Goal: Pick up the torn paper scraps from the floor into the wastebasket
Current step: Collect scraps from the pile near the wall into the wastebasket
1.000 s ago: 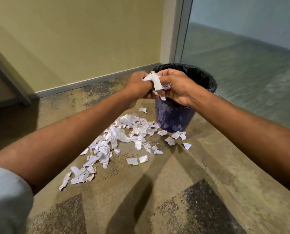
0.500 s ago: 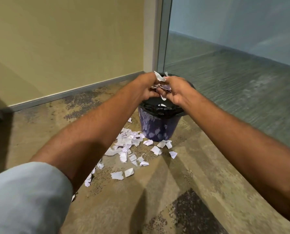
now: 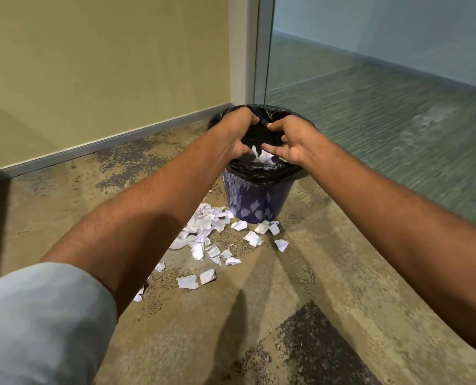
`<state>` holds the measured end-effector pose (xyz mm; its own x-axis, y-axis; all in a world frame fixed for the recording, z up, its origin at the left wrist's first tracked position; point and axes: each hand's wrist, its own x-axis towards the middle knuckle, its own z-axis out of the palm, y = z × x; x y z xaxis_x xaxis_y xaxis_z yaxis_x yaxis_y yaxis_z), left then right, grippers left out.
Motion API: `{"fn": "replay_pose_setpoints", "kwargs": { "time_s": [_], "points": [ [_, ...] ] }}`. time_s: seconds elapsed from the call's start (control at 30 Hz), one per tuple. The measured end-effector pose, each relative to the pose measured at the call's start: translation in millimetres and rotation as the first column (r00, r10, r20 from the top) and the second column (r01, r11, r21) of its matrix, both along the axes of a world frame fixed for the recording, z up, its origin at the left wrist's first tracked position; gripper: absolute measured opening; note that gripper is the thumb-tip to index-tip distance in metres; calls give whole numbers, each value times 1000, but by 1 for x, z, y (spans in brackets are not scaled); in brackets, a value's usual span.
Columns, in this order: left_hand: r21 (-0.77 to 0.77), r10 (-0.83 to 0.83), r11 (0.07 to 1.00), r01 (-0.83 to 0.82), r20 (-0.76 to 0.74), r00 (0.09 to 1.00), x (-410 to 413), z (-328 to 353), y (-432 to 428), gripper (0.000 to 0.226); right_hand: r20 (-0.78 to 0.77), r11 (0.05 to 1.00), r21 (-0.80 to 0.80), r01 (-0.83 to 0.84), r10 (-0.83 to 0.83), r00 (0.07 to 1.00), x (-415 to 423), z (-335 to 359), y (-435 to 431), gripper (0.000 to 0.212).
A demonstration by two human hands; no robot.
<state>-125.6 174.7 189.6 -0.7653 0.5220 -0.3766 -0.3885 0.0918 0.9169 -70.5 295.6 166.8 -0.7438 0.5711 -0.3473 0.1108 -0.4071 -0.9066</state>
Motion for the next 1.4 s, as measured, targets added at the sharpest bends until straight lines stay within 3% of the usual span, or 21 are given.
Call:
{"fn": "replay_pose_setpoints", "kwargs": {
  "time_s": [0.13,0.27,0.4,0.63,0.73,0.8,0.9,1.03,1.23,1.4],
  "points": [
    [2,43,999,-43,-51,998,-3,-1,-2,20,28,1000,27,3,-4,1000,-1,3,6,13],
    [73,113,992,-105,-113,987,2,0,-7,7,-32,998,28,-58,59,998,12,4,8,7],
    [64,-54,996,65,-162,985,21,2,-25,18,-68,951,120,-285,295,953,44,10,4,7],
    [-104,-357,934,342,-223,907,60,-14,-69,19,130,729,235,-643,632,764,97,-5,2,16],
    [-258,-546,829,496,-179,818,66,-34,-85,20,341,537,317,-782,705,622,112,-27,-2,21],
    [-354,-632,748,562,-121,765,66,-53,-91,19,526,356,379,-854,677,515,119,-47,-4,16],
    [-446,-620,719,533,-64,782,67,-87,-92,18,737,143,442,-886,505,449,122,-87,1,13],
    [-591,-590,686,424,-111,800,63,-139,-93,13,848,-44,453,-890,331,415,123,-131,8,42],
    [-738,-614,614,281,-223,757,54,-199,-86,50,888,-221,446,-867,233,397,122,-190,13,69],
    [-742,-486,663,93,-333,808,45,-236,-64,61,875,-273,474,-837,250,414,120,-226,10,66]
  ]
}}
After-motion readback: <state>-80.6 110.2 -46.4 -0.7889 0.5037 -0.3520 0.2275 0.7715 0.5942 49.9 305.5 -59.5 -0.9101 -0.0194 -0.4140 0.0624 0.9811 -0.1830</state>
